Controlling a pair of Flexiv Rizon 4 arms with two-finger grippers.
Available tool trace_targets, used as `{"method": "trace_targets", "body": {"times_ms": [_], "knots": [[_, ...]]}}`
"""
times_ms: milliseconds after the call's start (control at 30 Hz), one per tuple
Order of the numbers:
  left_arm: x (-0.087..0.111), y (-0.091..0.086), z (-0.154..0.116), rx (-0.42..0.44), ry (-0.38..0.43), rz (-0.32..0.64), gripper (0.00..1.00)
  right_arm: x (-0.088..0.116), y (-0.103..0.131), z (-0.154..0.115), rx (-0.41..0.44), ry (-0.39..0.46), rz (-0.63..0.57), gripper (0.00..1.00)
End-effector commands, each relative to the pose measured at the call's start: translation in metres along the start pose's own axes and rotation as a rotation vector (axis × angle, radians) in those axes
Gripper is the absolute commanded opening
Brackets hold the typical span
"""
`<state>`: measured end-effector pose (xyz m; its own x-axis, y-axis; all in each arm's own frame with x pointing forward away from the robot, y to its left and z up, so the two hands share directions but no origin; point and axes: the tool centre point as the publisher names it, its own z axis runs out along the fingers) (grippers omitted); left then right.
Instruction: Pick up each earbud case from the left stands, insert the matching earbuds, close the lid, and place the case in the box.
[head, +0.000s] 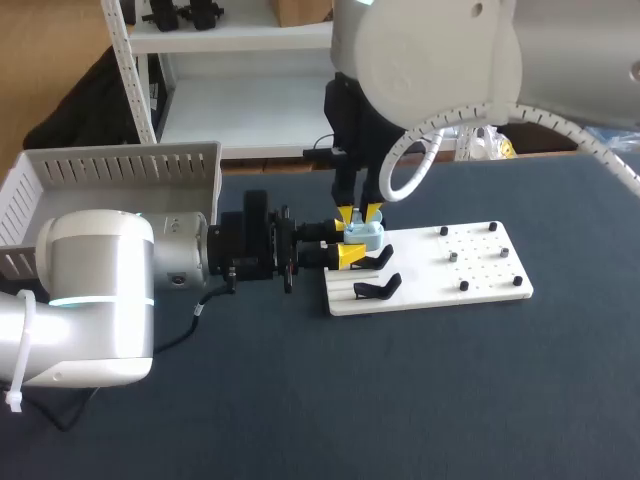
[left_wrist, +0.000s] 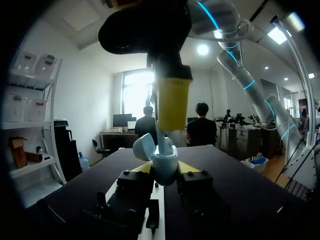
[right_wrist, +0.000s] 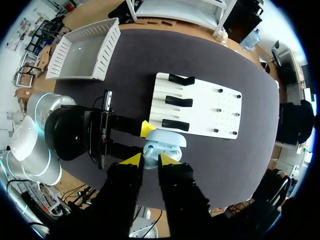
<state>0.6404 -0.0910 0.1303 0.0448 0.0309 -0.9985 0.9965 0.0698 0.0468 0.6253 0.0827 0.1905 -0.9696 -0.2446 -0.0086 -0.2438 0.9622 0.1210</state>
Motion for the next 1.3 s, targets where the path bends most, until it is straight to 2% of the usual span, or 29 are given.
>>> {"method": "trace_targets", "body": {"times_ms": [33,1033,1067,1167,1233,1300], "knots": [[0.0009,-0.0005,-0.0003,-0.003,-0.004,0.002,0.0,0.0025,-0.0009,0.0003,-0.003,-0.006,0.001,0.0],[0.0009,-0.0005,-0.0003,-0.003,-0.004,0.002,0.0,-0.0029,0.0022,0.0094,-0.016,0.011,0.009,0.0],[0.0009,-0.0005,-0.0003,-0.003,-0.004,0.002,0.0,-0.003,0.0022,0.0093,-0.016,0.01,0.009,0.04],[0.0009,-0.0005,-0.0003,-0.003,-0.004,0.002,0.0,-0.0037,0.0022,0.0082,-0.017,0.005,0.01,0.35],[0.0009,-0.0005,-0.0003,-0.003,-0.004,0.002,0.0,-0.0032,0.0019,0.0055,-0.027,-0.002,0.009,0.47],[0.0009,-0.0005,-0.0003,-0.003,-0.004,0.002,0.0,-0.0027,0.001,0.0024,-0.029,-0.007,0.011,0.49]]}}
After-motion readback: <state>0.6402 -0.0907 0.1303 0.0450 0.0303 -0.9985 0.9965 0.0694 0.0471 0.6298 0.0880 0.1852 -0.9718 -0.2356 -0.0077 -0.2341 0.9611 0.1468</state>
